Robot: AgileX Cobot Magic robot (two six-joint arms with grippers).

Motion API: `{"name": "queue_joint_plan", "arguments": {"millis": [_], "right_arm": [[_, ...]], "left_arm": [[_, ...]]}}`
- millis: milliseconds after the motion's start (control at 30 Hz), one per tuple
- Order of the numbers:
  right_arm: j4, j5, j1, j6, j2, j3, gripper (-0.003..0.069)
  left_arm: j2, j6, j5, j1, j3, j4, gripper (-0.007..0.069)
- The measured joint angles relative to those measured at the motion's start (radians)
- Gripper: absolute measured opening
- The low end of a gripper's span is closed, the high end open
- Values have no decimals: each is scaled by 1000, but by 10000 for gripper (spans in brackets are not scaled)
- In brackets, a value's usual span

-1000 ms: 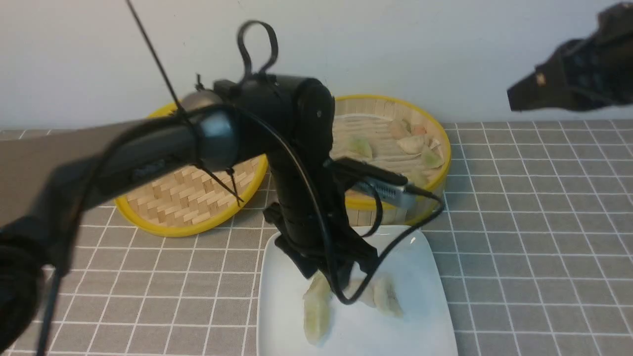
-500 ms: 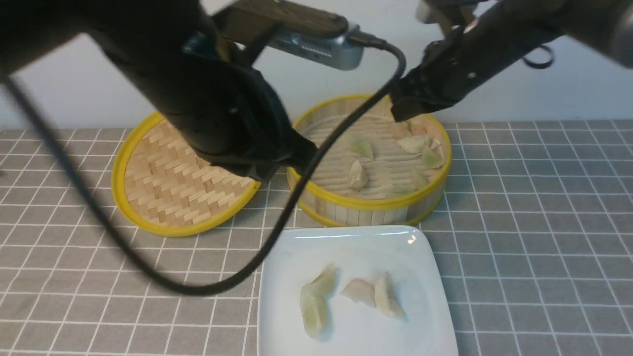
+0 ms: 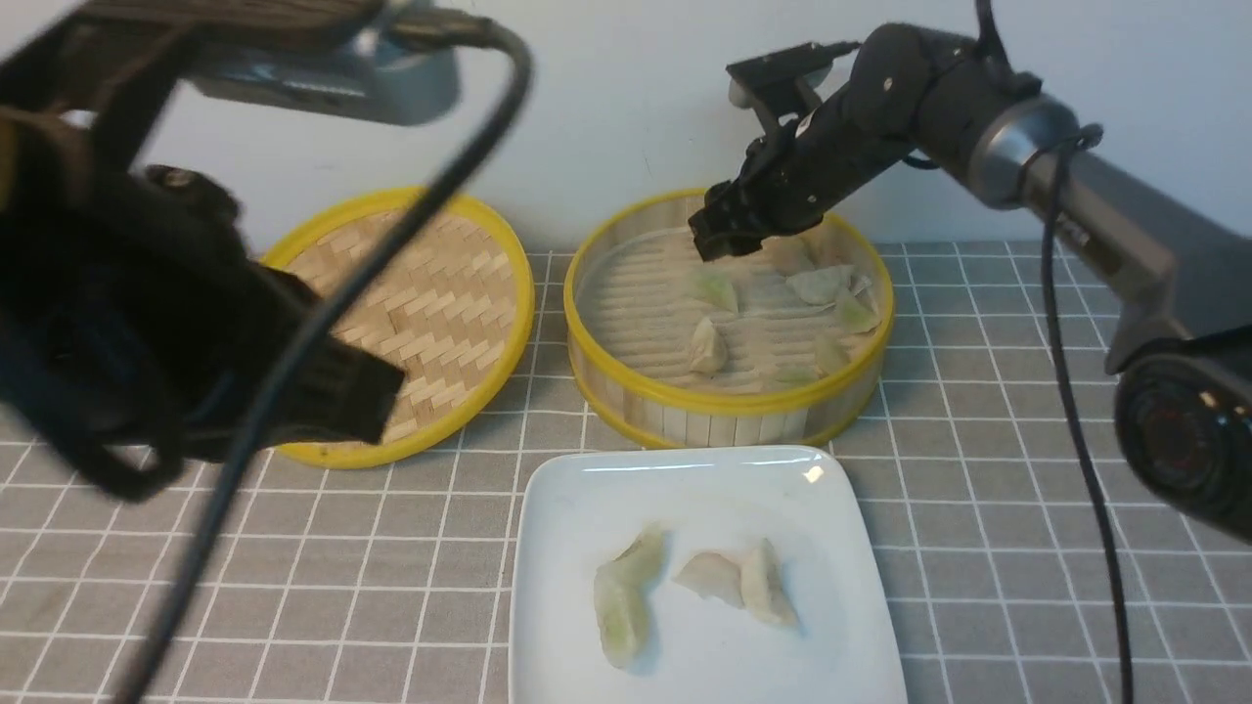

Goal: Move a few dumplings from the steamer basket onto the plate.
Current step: Use the right arm to grab a dumpling from inside the steamer, then use the right arm to put the dumpling into the plate

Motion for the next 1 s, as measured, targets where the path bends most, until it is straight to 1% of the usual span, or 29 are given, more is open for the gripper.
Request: {"name": "queue_joint_plan", "arguments": {"millis": [133, 200, 233, 267, 333, 367, 400, 467, 533, 667, 700, 800, 833, 867, 900, 933, 967, 1000], "right_arm": [[-3, 22, 0, 7, 44, -9, 388], [-5, 49, 0, 10, 61, -10, 361], [-12, 53, 0, 14, 63, -11, 330], [-14, 53, 0, 15, 63, -11, 321], [-34, 71, 0, 44, 60, -13, 163], [-36, 77, 0, 49, 60, -18, 119], [-45, 90, 0, 55, 56, -28, 86], [-59, 131, 0, 61, 47, -44, 61], [-77, 217, 0, 72, 6, -95, 61], [-87, 228, 0, 112, -74, -125, 61], [-89, 230, 0, 129, -151, -105, 61], [-88, 230, 0, 141, -252, -39, 61], [-86, 230, 3, 142, -348, 58, 61], [-85, 230, 4, 142, -348, 73, 61], [-81, 230, 14, 138, -468, 199, 61], [-76, 230, 20, 132, -524, 285, 61], [-74, 230, 26, 130, -550, 320, 61], [-62, 230, 47, 117, -668, 481, 61]], "left_arm": [[-66, -19, 2, 0, 11, 0, -5], [-90, -30, 4, 0, 16, 1, -5], [-96, -34, 4, 0, 16, 1, -5], [-97, -34, 4, 0, 16, 1, -5], [-103, -37, 4, 0, 16, 1, -5], [-104, -37, 4, 0, 16, 1, -5], [-104, -39, 4, 0, 16, 1, -5], [-105, -41, 4, 0, 16, 1, -5], [-105, -42, 4, 0, 17, 1, -5], [-105, -42, 4, 0, 17, 1, -5], [-105, -42, 4, 0, 17, 3, -5], [-105, -42, 4, 0, 17, 3, -5], [-105, -42, 4, 0, 17, 3, -5], [-105, -42, 4, 0, 17, 3, -5], [-105, -40, 4, 0, 17, 3, -5], [-105, -33, 4, 0, 17, 5, -5], [-105, -30, 4, 0, 17, 5, -5], [-105, -9, 4, 0, 17, 7, -5]]}}
